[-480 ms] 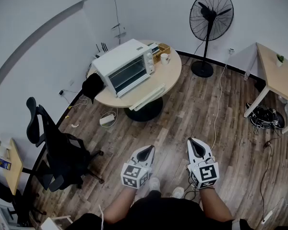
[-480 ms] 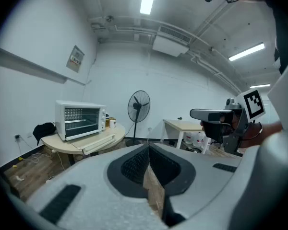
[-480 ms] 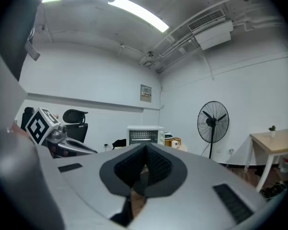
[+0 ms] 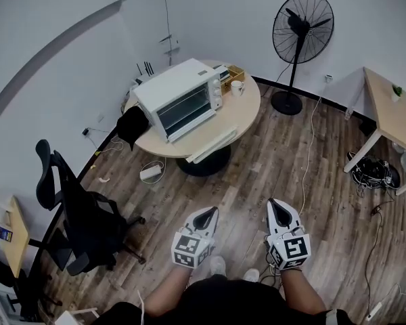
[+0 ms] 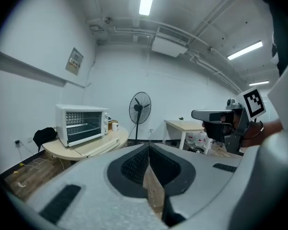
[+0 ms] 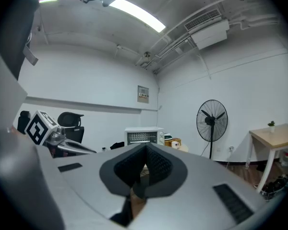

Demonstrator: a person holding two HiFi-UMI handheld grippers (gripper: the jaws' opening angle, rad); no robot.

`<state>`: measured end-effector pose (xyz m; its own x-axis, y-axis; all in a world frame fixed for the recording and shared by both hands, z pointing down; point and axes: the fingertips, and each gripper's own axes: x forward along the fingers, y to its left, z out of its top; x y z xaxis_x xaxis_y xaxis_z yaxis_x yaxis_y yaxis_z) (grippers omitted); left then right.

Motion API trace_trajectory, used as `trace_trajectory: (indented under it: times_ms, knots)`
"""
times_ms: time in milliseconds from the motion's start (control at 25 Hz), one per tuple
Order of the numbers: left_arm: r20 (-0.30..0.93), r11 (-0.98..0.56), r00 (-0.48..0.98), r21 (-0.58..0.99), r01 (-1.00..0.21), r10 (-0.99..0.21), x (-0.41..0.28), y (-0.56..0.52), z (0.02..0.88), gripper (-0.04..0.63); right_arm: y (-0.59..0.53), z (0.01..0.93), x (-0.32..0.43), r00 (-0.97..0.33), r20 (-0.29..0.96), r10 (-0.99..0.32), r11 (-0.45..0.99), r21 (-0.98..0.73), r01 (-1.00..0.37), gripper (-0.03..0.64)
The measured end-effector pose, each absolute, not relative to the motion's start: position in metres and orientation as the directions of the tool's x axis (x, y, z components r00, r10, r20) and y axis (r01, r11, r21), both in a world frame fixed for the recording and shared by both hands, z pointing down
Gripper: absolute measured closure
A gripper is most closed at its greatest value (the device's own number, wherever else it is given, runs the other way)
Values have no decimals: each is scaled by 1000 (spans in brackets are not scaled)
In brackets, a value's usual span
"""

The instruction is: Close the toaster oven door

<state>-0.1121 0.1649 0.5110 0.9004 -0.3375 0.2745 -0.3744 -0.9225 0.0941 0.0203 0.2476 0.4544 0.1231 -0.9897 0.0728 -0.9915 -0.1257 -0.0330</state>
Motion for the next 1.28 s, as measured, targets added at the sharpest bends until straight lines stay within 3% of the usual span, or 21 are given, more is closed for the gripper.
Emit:
trace_trajectory:
  times_ms: [240, 720, 1280]
  knots:
    - [251, -936, 911, 51, -350, -327, -117, 140, 505, 588, 226, 455, 18, 113, 61, -992, -117, -77, -990, 620]
    - [248, -947, 922, 46, -317, -296, -135, 100, 510, 588, 189, 460, 3, 125, 105, -987, -125, 4, -992, 620]
    - [287, -928, 892, 26, -372, -350, -99, 35, 519, 588, 127, 475, 68, 121, 118, -986, -124, -20, -992, 620]
